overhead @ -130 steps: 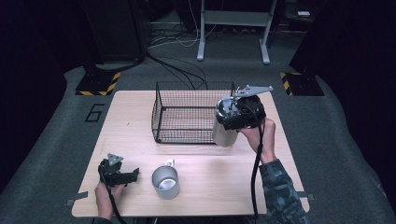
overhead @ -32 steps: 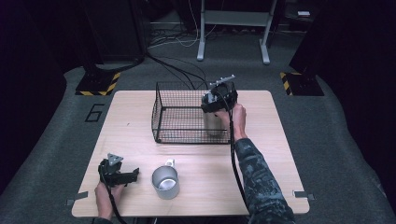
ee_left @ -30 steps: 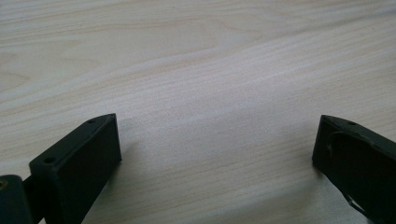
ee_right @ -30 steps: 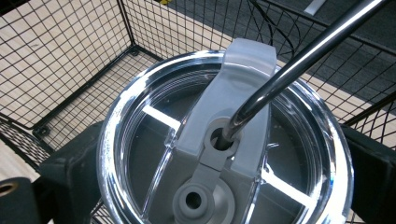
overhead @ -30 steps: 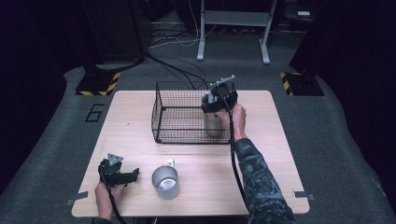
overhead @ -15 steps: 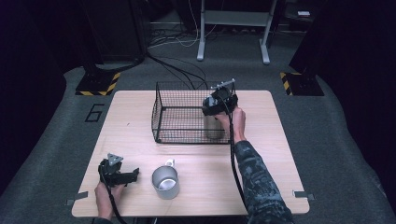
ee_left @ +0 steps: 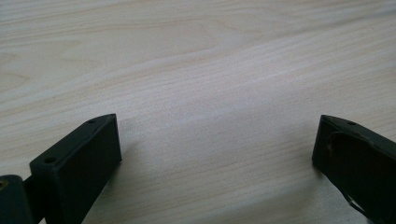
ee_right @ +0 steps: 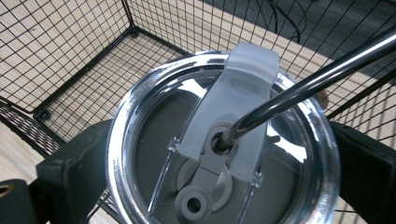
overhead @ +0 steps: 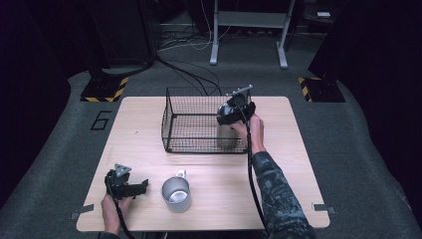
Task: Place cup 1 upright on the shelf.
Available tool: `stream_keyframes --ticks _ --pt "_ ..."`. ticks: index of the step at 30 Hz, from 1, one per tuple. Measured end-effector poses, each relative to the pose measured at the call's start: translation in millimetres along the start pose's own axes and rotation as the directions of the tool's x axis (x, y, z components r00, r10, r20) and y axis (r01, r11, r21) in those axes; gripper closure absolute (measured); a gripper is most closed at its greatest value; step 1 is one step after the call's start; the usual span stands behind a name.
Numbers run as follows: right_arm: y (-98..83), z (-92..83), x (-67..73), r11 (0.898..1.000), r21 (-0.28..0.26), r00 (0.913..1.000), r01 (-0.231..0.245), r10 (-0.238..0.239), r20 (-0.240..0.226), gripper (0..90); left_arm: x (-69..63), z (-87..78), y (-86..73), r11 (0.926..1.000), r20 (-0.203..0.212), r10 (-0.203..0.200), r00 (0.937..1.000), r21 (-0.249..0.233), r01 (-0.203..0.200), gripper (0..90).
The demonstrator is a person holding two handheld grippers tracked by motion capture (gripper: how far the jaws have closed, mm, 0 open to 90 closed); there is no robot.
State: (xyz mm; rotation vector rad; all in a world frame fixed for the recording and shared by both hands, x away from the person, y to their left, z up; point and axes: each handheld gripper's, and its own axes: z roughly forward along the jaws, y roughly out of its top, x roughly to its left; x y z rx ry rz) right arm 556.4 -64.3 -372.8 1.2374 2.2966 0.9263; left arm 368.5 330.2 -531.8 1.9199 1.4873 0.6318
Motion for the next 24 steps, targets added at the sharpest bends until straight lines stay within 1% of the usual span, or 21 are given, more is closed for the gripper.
stream_keyframes --ticks 2,3,4,5,6,7,8,9,13,14,15,18,19,21,22,24 --pt "1.3 -4.2 0.6 1.0 -0.001 1.0 0.002 -0.002 -0.004 0.6 0.0 0.0 0.0 1.0 0.0 0.001 1.0 0.0 -0.001 1.1" --pt "1.7 -5.2 0.9 1.0 -0.002 1.0 0.005 -0.005 0.003 0.0 0.0 -0.1 0.0 1.0 0.0 0.001 1.0 0.001 -0.001 1.1" --pt "2.8 -8.7 2.3 1.0 -0.001 0.9996 0.021 -0.021 0.018 0.0 0.0 0.0 0.0 1.0 0.0 0.001 1.0 0.0 -0.001 1.1" --pt "3.0 -11.0 3.4 1.0 0.0 0.9996 0.02 -0.02 0.021 0.0 0.0 0.0 0.0 1.0 0.0 0.001 1.0 0.0 -0.001 1.1" --pt "3.3 -13.3 3.0 1.0 0.001 0.9993 0.03 -0.03 0.021 0.0 0.0 -0.1 0.0 1.0 0.0 0.001 1.0 0.001 -0.001 1.1" --pt "3.1 -15.9 3.9 1.0 0.0 0.9996 0.021 -0.021 0.019 0.0 0.0 0.0 0.0 1.0 0.0 0.001 1.0 0.0 -0.001 1.1" --pt "3.0 -18.7 3.8 1.0 -0.002 0.9996 0.024 -0.024 0.017 0.0 0.0 0.0 0.0 1.0 0.0 0.001 1.0 0.0 -0.001 1.1" --pt "3.1 -21.4 3.6 0.999 -0.011 0.9994 0.031 -0.031 0.014 0.0 0.0 -0.1 0.0 1.0 0.0 0.001 1.0 0.0 -0.001 1.1" --pt "2.9 -34.3 4.8 0.999 -0.02 0.9994 0.034 -0.034 0.004 0.0 0.0 0.0 0.0 1.0 0.0 0.001 1.0 0.0 -0.001 1.1" --pt "2.7 -37.2 5.2 0.999 -0.024 0.9997 0.026 -0.026 0.001 0.0 0.0 0.0 0.0 1.0 0.0 0.001 1.0 0.0 -0.001 1.1" --pt "2.6 -40.5 4.3 0.999 -0.038 0.9993 0.034 -0.034 -0.012 0.0 0.0 0.0 0.0 1.0 0.0 0.001 1.0 0.0 -0.001 1.1" --pt "1.3 -52.0 4.5 0.998 -0.053 0.9993 0.016 -0.018 -0.034 0.0 0.0 -0.1 0.0 1.0 0.0 0.001 1.0 0.0 -0.001 1.1" --pt "0.6 -55.8 4.2 0.998 -0.06 0.9989 0.025 -0.027 -0.038 0.0 0.0 0.0 0.0 1.0 0.0 0.001 1.0 0.0 -0.001 1.1" --pt "-2.0 -63.7 4.5 0.997 -0.071 0.9983 0.021 -0.025 -0.052 0.0 0.0 -0.1 0.0 1.0 0.0 0.001 1.0 0.0 -0.001 1.1" --pt "-3.5 -66.7 5.6 0.997 -0.074 0.9985 0.008 -0.012 -0.054 0.0 0.0 0.0 0.0 1.0 0.0 0.001 1.0 0.0 -0.001 1.1" --pt "-8.2 -74.9 5.4 0.996 -0.086 0.9978 0.023 -0.028 -0.06 0.0 0.0 0.0 0.1 1.0 0.0 0.0 1.0 0.001 0.0 1.1"
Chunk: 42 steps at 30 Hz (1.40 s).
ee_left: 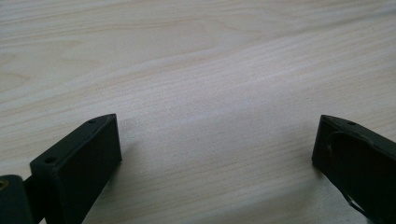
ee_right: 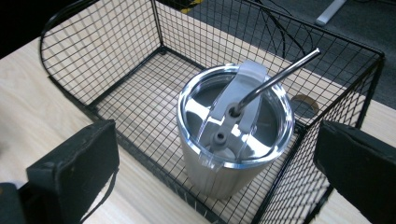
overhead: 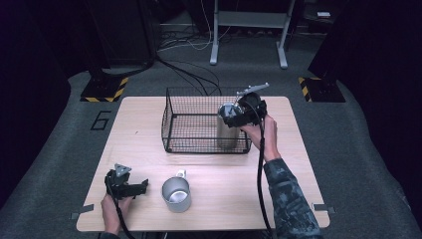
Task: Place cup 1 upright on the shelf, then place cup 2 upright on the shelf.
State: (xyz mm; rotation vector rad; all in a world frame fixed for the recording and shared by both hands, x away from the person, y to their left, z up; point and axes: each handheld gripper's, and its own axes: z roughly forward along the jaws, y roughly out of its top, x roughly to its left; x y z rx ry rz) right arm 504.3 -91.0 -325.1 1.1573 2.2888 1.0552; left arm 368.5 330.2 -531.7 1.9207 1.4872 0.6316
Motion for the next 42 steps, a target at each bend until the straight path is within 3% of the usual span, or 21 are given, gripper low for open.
stream_keyframes --ticks 13,23,28,35,40,42 --pt "-41.9 -44.3 3.6 0.998 -0.047 0.9991 0.042 -0.041 0.003 0.0 0.5 0.4 0.0 1.0 -0.004 0.006 1.0 -0.004 -0.006 1.1" --pt "-93.3 -59.3 -1.3 0.998 -0.06 0.9997 0.008 -0.006 0.023 0.0 0.6 0.6 0.3 1.0 0.003 0.004 1.0 -0.002 -0.004 1.1" --pt "-118.9 -58.1 -4.0 0.998 -0.056 0.9994 -0.011 0.013 0.032 0.0 2.0 0.4 1.1 0.9997 0.008 0.024 0.9997 0.006 -0.024 1.1" --pt "-165.7 -48.6 -12.0 0.996 -0.059 0.9955 -0.07 0.073 0.06 0.2 1.8 0.7 1.1 0.9998 0.01 0.02 0.9997 0.003 -0.02 1.1" --pt "-199.9 -36.7 -24.5 0.991 -0.027 0.9872 -0.133 0.135 0.085 0.1 1.1 0.3 2.1 0.9996 0.022 0.024 0.9995 0.011 -0.025 0.3" --pt "-211.7 -32.4 -30.2 0.988 -0.019 0.9828 -0.153 0.154 0.102 0.1 0.7 -0.3 2.1 1.0 0.04 0.005 0.9992 -0.004 -0.005 0.3"
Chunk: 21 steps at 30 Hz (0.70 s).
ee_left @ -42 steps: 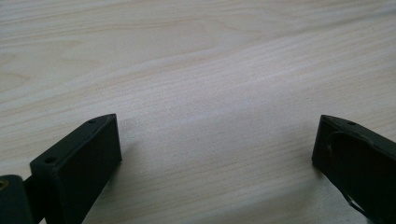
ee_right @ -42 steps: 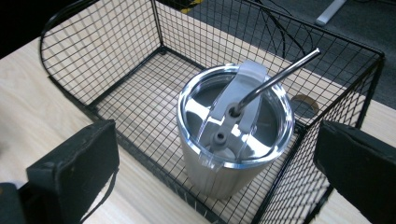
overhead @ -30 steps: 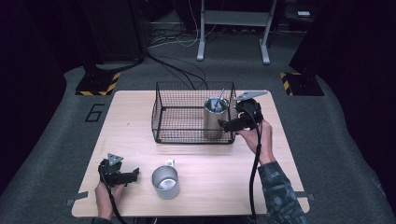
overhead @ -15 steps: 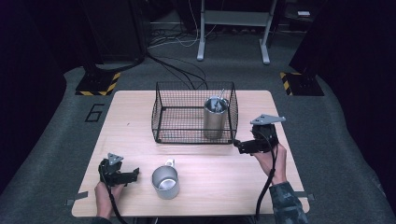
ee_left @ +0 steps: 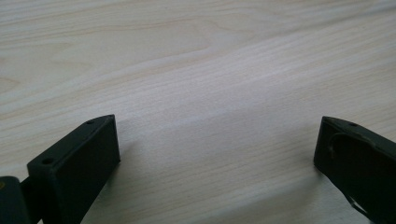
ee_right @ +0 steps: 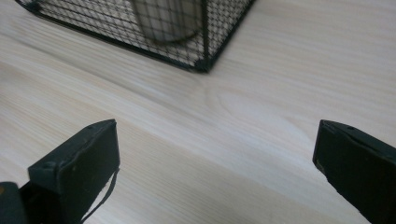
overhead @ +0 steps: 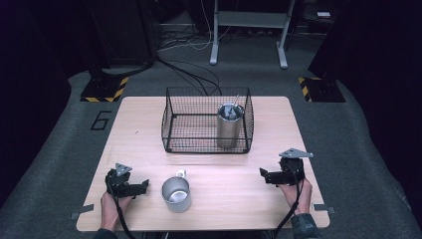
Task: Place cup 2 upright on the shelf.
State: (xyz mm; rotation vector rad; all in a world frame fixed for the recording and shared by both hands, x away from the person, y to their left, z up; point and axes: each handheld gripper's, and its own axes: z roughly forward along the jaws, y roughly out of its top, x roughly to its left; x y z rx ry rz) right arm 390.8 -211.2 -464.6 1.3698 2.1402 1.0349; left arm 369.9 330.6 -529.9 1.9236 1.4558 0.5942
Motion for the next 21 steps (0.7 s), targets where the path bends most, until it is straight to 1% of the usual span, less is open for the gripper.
stream_keyframes --ticks 1,2,3,4,6,7,9,10,12,13,15,18,20,21 --pt "-2.9 1.7 -2.4 1.0 0.003 1.0 -0.004 0.004 0.0 0.1 -0.4 -1.0 0.0 0.9998 0.009 -0.013 0.9999 -0.014 0.013 0.3" --pt "-7.0 3.7 -4.8 1.0 0.006 0.9999 -0.01 0.01 0.006 0.1 -0.9 -3.1 0.4 0.9996 0.02 -0.021 0.9996 -0.018 0.021 0.3" --pt "-10.5 6.0 -7.1 1.0 0.015 0.9998 -0.007 0.007 0.021 0.1 -1.7 -4.9 1.0 0.9993 0.028 -0.022 0.9994 -0.028 0.022 0.3" --pt "-14.2 7.6 -8.8 1.0 0.018 0.9994 -0.015 0.015 0.031 0.1 -3.1 -7.1 1.6 0.9989 0.035 -0.026 0.9991 -0.037 0.028 0.2" --pt "-21.2 11.7 -13.2 0.999 0.029 0.9989 -0.024 0.023 0.042 0.0 -6.2 -12.1 3.2 0.9985 0.045 -0.023 0.9987 -0.049 0.025 0.3" --pt "-24.8 13.3 -14.7 0.999 0.031 0.9985 -0.031 0.029 0.047 0.0 -7.8 -15.0 4.2 0.9981 0.048 -0.02 0.9986 -0.057 0.023 0.2" --pt "-31.8 16.9 -18.5 0.999 0.037 0.9977 -0.034 0.032 0.061 0.0 -10.9 -21.9 6.9 0.9983 0.065 -0.008 0.9979 -0.058 0.011 0.2" --pt "-36.3 18.7 -20.3 0.998 0.038 0.9968 -0.048 0.046 0.065 0.0 -12.1 -23.7 7.7 0.998 0.068 -0.005 0.9976 -0.062 0.009 0.3" --pt "-41.8 21.2 -23.1 0.998 0.039 0.996 -0.054 0.051 0.074 0.0 -15.4 -29.4 9.6 0.9973 0.075 0.002 0.9972 -0.074 0.003 0.3" --pt "-44.0 22.7 -23.9 0.997 0.042 0.9946 -0.068 0.064 0.081 0.0 -16.9 -32.6 10.5 0.9971 0.078 0.006 0.9969 -0.076 0.0 0.2" --pt "-48.1 25.0 -27.3 0.997 0.041 0.9944 -0.058 0.054 0.091 0.0 -19.6 -38.9 12.7 0.996 0.084 0.019 0.9963 -0.088 -0.011 0.2" --pt "-51.8 27.2 -28.7 0.996 0.047 0.9925 -0.069 0.064 0.104 0.0 -23.0 -46.5 15.5 0.9941 0.098 0.024 0.9949 -0.107 -0.014 0.2" --pt "-53.4 30.1 -30.2 0.996 0.06 0.9925 -0.06 0.053 0.11 0.0 -26.0 -52.0 18.3 0.9929 0.107 0.036 0.9936 -0.116 -0.024 0.2" --pt "-53.9 31.5 -29.9 0.996 0.063 0.9918 -0.066 0.059 0.114 0.0 -27.9 -55.1 20.0 0.9922 0.113 0.046 0.9926 -0.12 -0.032 0.3"
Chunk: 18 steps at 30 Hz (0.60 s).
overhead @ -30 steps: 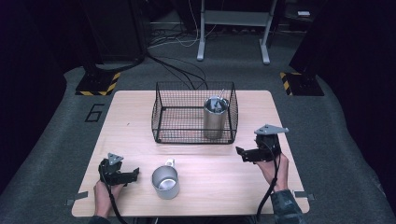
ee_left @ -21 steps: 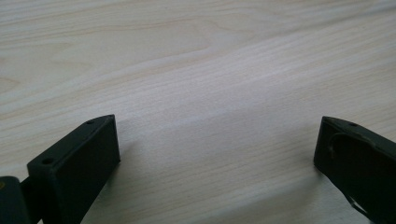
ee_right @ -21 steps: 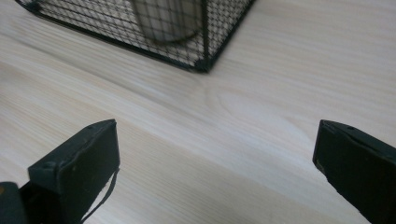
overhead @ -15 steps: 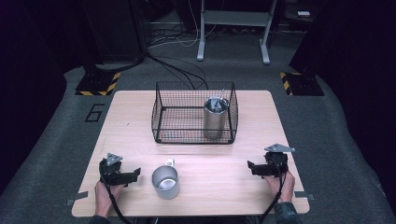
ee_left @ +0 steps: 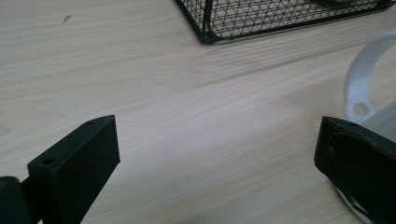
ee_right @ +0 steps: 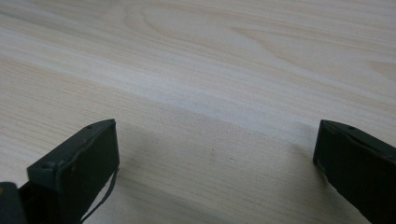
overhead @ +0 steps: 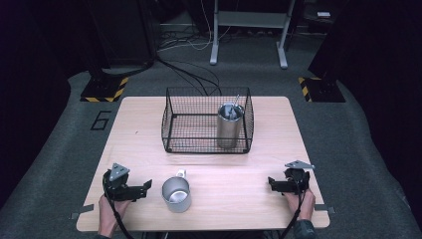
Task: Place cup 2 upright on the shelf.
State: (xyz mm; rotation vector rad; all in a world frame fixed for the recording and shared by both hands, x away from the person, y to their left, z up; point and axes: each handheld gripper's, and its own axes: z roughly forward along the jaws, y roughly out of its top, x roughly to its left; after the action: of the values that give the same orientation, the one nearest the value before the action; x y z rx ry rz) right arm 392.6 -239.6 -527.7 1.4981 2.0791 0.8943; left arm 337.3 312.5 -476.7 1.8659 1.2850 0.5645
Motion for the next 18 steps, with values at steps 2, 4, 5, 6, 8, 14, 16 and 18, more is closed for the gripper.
stream_keyframes --ticks 2,4,5,6,8,14,16,18 --pt "0.5 0.6 0.8 1.0 -0.007 0.9999 0.01 -0.01 0.013 0.0 -4.3 -4.0 3.3 0.9999 0.015 0.009 0.9999 -0.01 -0.008 0.3" --pt "0.8 2.1 1.0 1.0 -0.001 0.9998 0.017 -0.017 0.012 0.0 -9.5 -7.6 6.1 0.9996 0.025 0.019 0.9995 -0.022 -0.019 0.3" --pt "0.3 2.4 0.1 1.0 -0.007 0.9997 0.021 -0.021 0.009 0.0 -12.3 -9.9 7.7 0.9991 0.027 0.037 0.999 -0.024 -0.036 0.3" --pt "-0.3 2.6 -1.6 0.999 -0.01 0.9995 0.032 -0.031 0.009 0.0 -13.6 -11.6 8.8 0.9987 0.034 0.049 0.9982 -0.018 -0.048 0.2" --pt "0.1 3.2 -2.6 0.999 -0.013 0.9995 0.03 -0.03 0.009 0.0 -17.6 -14.5 10.7 0.998 0.043 0.058 0.9973 -0.025 -0.057 0.3" --pt "0.1 3.1 -2.5 1.0 -0.011 0.9996 0.028 -0.027 0.009 0.0 -27.9 -25.2 17.3 0.9958 0.069 0.082 0.9943 -0.048 -0.078 0.2" --pt "0.1 3.2 -2.6 1.0 -0.011 0.9996 0.028 -0.028 0.009 0.0 -31.2 -28.4 19.5 0.9946 0.077 0.092 0.9928 -0.055 -0.088 0.2" --pt "0.1 3.1 -2.5 1.0 -0.011 0.9996 0.028 -0.028 0.009 0.0 -35.3 -31.4 22.2 0.9929 0.088 0.102 0.9909 -0.07 -0.096 0.2"
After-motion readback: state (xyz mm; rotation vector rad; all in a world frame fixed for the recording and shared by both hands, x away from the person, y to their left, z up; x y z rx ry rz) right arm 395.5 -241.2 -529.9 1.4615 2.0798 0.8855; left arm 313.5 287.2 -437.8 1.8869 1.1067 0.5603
